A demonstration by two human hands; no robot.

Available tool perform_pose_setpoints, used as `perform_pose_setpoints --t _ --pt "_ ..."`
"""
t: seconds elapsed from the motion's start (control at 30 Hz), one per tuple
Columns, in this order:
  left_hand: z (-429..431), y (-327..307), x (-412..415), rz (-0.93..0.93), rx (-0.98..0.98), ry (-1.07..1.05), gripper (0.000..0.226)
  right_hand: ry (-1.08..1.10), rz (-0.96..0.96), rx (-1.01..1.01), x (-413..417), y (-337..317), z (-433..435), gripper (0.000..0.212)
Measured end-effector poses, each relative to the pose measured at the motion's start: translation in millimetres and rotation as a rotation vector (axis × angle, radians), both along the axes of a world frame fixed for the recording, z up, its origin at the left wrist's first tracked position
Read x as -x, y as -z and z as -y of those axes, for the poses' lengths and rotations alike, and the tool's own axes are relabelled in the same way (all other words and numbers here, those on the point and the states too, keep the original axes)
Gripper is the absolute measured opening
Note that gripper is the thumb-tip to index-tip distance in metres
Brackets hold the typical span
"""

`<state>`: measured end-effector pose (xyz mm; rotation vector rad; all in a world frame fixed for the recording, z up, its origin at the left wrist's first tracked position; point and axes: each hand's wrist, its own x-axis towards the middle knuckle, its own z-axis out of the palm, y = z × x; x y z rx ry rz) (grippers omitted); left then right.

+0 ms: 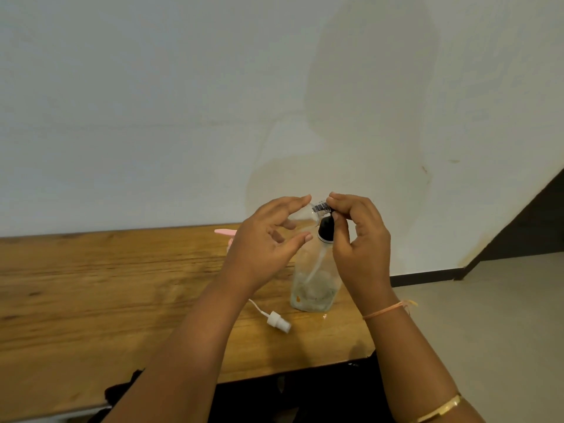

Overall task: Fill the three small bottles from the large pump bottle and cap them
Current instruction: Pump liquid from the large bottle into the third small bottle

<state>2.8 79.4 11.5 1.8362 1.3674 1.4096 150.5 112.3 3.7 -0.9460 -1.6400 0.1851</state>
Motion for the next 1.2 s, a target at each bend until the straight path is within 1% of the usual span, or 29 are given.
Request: perform_pose_setpoints --t 0.1,0.17,0.33,0.57,0.67,0.73,0.77,0.87,0.9,1.03,1.2 --pt "-1.3 0.4 1.7 0.027 0.022 0.013 0.057 -0.002 -0.031 0.0 4.3 5.1 1.2 0.026" --pt "-2.3 0.8 2.9 0.014 0.04 0.013 0.057 0.008 -0.039 -0.012 6.5 10.4 0.6 0.024" --pt "-2.7 1.3 1.3 0.008 0.074 0.0 0.057 0.008 -0.011 -0.002 3.5 15.4 -3.1 0.022" --pt "0.4 -2.5 1.3 0.041 0.029 0.006 0.057 0.007 -0.019 -0.001 2.8 1.8 2.6 0.024" --pt "-0.2 -5.1 0.9 0.048 0.012 -0.019 0.063 0.026 0.011 0.006 -0.1 -2.2 3.9 0.023" --pt "-1.7 -5.8 1.6 0.106 0.03 -0.042 0.07 0.027 0.004 0.01 -0.2 -1.6 2.2 0.023" --pt "-2.5 -5.3 1.8 0.132 0.036 -0.049 0.068 0.025 -0.001 0.009 0.6 -0.7 1.1 0.022" --pt "-2.8 0.1 1.4 0.18 0.037 -0.051 0.047 0.023 -0.028 0.003 3.4 6.8 -1.5 0.022" --pt "-2.8 1.7 1.1 0.203 0.043 -0.047 0.044 0.023 -0.035 0.003 3.8 9.4 -2.2 0.023" --pt "-3.5 3.8 0.2 0.272 0.109 -0.014 0.041 0.003 -0.041 0.024 2.0 13.1 -3.5 0.024" --pt "-0.9 3.4 -1.6 0.308 0.094 0.0 0.039 -0.016 -0.063 0.056 1.3 4.5 1.6 0.024"
